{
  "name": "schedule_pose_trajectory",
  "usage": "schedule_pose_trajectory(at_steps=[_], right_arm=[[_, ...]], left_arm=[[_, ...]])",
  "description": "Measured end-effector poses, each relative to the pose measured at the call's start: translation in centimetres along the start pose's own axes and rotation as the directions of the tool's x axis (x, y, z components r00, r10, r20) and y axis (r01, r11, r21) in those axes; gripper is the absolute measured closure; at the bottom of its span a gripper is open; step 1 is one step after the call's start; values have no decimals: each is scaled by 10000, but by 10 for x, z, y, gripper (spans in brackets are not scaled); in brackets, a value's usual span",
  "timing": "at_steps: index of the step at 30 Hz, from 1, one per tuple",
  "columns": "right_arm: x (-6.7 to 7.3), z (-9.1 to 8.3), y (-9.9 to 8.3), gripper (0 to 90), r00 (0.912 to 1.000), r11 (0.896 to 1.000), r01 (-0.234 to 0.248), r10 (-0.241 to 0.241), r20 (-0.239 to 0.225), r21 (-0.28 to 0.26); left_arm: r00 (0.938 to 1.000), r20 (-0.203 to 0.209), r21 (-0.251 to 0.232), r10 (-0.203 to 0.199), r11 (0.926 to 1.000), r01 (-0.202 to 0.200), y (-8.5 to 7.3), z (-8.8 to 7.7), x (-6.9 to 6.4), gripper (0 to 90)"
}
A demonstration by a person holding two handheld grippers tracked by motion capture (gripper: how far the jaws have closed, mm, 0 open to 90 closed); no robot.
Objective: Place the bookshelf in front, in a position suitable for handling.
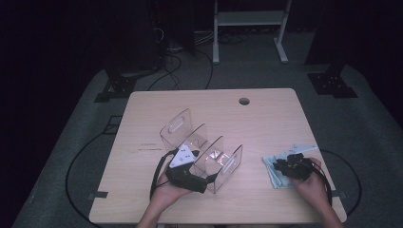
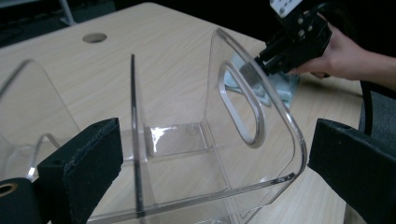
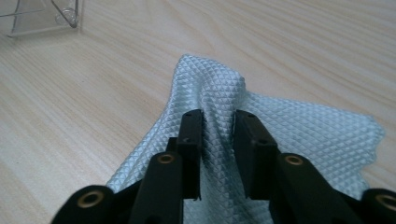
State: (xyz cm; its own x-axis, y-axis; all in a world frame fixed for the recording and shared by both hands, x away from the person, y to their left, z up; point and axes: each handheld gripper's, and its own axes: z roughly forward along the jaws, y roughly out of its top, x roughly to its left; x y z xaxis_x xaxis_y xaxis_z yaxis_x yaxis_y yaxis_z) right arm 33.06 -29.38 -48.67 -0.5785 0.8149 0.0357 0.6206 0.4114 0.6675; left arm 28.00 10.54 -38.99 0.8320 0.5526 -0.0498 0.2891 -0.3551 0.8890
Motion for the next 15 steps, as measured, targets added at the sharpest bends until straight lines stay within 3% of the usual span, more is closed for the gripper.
schedule_pose_trajectory(at_steps=[5,7,11,13,15], right_arm=[[-1,-1,0,810,9993,9996,-268,270,-247,107],[-1,-2,0,822,9987,9991,-333,343,-388,259],[2,-4,0,831,9987,9987,-263,281,-417,440],[3,-5,-1,833,9972,9980,-464,488,-570,431],[2,-6,-4,837,9945,9970,-681,707,-774,356]], left_arm=[[9990,-449,-221,42,9997,-51,5,-12,10,27],[9972,-745,-312,-43,9995,20,6,-16,22,27],[9951,-937,-332,-308,9991,278,2,-15,34,27],[9911,-1238,-159,-496,9987,480,-3,-11,44,22],[9903,-1260,-138,-581,9983,568,-4,-9,46,19]])
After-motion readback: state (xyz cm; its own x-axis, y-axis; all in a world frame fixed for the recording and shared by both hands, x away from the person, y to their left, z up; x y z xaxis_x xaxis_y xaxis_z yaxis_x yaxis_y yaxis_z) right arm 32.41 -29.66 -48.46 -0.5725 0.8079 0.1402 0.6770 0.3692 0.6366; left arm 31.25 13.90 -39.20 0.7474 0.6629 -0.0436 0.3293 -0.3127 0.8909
